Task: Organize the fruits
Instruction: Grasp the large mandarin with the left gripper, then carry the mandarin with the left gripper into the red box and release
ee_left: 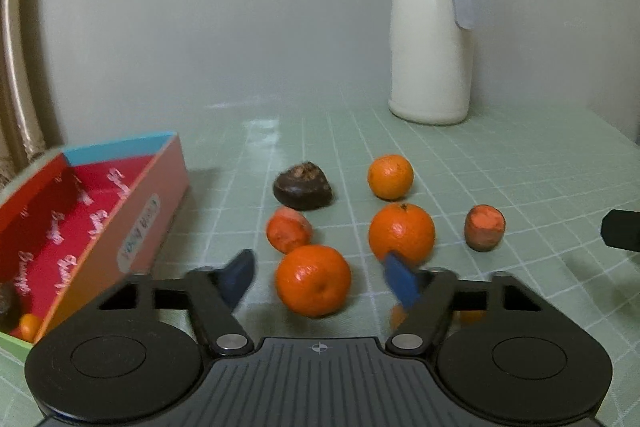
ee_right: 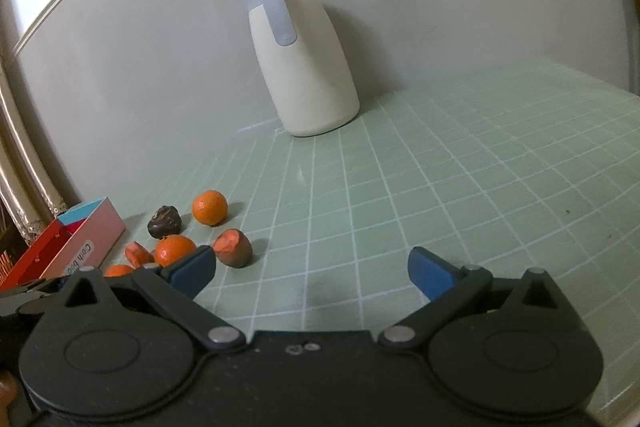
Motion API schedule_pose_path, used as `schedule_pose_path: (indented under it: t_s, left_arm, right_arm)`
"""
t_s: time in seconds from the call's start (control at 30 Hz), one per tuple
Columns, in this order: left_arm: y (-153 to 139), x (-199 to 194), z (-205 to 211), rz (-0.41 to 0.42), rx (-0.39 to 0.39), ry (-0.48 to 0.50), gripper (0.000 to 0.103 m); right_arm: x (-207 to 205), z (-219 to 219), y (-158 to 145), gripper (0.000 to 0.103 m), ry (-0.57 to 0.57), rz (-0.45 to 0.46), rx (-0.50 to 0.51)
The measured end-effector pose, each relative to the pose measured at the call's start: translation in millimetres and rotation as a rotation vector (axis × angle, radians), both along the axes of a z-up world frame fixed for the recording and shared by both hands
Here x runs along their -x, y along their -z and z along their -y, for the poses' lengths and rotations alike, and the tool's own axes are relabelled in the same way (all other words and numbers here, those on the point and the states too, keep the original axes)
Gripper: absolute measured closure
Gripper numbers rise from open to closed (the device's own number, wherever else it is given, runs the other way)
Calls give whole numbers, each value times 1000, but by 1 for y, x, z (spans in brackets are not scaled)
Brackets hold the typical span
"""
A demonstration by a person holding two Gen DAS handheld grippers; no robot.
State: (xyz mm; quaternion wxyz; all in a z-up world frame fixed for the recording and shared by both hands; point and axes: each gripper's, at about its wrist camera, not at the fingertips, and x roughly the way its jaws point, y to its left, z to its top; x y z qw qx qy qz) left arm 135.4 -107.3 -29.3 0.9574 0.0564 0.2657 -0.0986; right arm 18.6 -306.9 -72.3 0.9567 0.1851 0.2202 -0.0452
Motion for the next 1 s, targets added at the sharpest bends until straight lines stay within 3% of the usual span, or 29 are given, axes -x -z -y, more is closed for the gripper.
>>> schedule_pose_path:
  t_s: [0.03, 0.2, 0.5, 1.0]
  left_arm:
    - [1, -1, 0, -15, 6, 3, 51]
    - [3, -2, -3, -21, 19, -15, 62]
    - [2, 2, -6, -13, 17, -7, 62]
    - [-17, 22, -30, 78, 12, -26, 62]
  right_arm:
    - [-1, 0, 0, 0, 0, -2, -1]
    - [-1, 0, 2, 0, -2, -7, -3]
    - [-4, -4, 3, 0, 3, -12, 18]
    - [-10, -22, 3, 0, -29, -20, 65]
